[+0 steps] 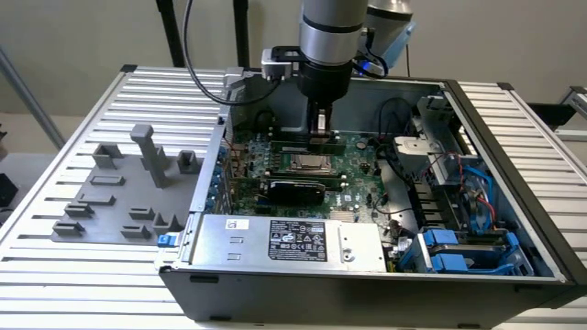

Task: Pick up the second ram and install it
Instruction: 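Insert the second ram into the second slot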

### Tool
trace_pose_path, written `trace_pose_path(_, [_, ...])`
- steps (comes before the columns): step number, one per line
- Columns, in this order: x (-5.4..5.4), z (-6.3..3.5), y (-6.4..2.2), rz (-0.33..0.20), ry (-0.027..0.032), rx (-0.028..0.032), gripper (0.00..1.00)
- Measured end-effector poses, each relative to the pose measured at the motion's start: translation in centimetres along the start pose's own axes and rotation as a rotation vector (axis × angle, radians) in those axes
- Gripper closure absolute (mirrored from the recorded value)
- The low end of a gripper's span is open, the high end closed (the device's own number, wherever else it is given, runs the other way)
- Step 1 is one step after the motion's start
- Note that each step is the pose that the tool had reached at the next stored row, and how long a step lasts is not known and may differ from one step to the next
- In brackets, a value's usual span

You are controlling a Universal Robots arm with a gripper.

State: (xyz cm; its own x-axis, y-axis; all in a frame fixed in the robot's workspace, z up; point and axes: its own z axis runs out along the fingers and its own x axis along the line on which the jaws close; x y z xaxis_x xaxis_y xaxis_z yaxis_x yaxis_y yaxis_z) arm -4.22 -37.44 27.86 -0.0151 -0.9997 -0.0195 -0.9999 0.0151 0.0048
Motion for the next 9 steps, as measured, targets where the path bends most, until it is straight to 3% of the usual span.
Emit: trace_pose_path(9, [0.4, 1.62, -0.01, 0.000, 0.0001, -0.0001, 1.00])
